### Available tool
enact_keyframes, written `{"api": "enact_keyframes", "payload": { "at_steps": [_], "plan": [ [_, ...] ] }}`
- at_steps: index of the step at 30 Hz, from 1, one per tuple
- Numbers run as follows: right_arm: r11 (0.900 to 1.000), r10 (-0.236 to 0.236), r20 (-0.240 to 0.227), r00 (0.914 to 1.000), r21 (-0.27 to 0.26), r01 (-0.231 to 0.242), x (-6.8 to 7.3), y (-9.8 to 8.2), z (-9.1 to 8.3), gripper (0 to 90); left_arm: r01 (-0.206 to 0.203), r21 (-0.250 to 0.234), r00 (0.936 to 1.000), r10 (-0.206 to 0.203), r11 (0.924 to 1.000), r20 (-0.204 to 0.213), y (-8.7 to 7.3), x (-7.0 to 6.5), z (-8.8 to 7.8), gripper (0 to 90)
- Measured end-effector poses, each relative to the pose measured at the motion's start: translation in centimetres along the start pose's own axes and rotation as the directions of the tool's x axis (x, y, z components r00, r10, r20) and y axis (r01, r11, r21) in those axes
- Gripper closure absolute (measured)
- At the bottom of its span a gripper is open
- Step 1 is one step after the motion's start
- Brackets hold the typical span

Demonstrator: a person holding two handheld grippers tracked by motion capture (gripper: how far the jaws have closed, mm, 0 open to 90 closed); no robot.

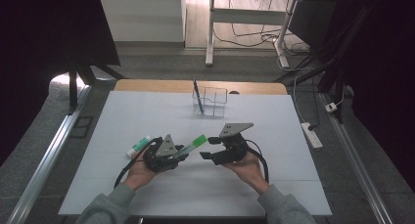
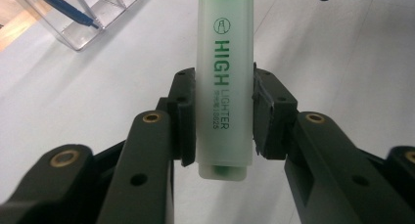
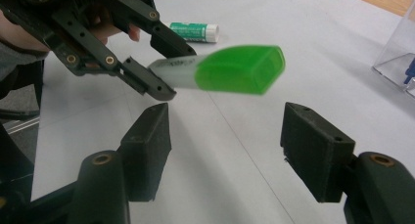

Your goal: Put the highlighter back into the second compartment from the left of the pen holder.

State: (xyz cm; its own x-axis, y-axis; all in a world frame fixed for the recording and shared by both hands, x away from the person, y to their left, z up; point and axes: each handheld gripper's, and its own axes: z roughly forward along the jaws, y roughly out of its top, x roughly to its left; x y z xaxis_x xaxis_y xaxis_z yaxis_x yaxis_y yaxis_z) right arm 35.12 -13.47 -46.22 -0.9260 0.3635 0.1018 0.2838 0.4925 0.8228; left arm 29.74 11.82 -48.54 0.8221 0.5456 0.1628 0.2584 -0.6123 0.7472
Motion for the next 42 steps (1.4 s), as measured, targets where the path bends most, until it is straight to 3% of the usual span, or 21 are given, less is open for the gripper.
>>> {"api": "enact_keyframes", "payload": {
  "at_steps": [12,19,24,29,34,42],
  "plan": [
    [1.0,0.007,0.006,1.0,-0.019,-0.006,0.3,0.1,0.3,41.6,-0.018,-0.005,0.9998,0.018,0.9998,-0.007,0.6,-1.1,1.1,64.4],
    [0.998,0.052,0.006,0.9986,-0.045,-0.052,0.2,0.1,0.2,48.0,-0.051,0.025,0.9975,0.052,0.9984,-0.048,1.1,-2.1,2.0,64.4],
    [0.998,0.052,-0.015,0.9986,-0.043,-0.052,0.4,0.2,0.3,56.1,-0.078,0.048,0.995,0.081,0.9958,-0.058,1.4,-2.6,2.4,64.3],
    [0.996,0.07,-0.082,0.9942,-0.056,-0.074,0.4,0.4,0.2,67.7,-0.078,0.053,0.9952,0.081,0.9956,-0.055,1.4,-2.7,2.6,64.0],
    [0.997,0.048,-0.08,0.9956,-0.055,-0.053,0.7,0.6,0.2,69.1,-0.059,0.044,0.9972,0.061,0.9973,-0.043,1.3,-2.5,2.5,62.7],
    [0.996,0.047,-0.026,0.9985,-0.076,-0.049,0.2,0.5,-0.5,69.8,-0.017,0.029,0.9997,0.018,0.9994,-0.019,1.2,-2.0,2.3,48.5]
  ]
}}
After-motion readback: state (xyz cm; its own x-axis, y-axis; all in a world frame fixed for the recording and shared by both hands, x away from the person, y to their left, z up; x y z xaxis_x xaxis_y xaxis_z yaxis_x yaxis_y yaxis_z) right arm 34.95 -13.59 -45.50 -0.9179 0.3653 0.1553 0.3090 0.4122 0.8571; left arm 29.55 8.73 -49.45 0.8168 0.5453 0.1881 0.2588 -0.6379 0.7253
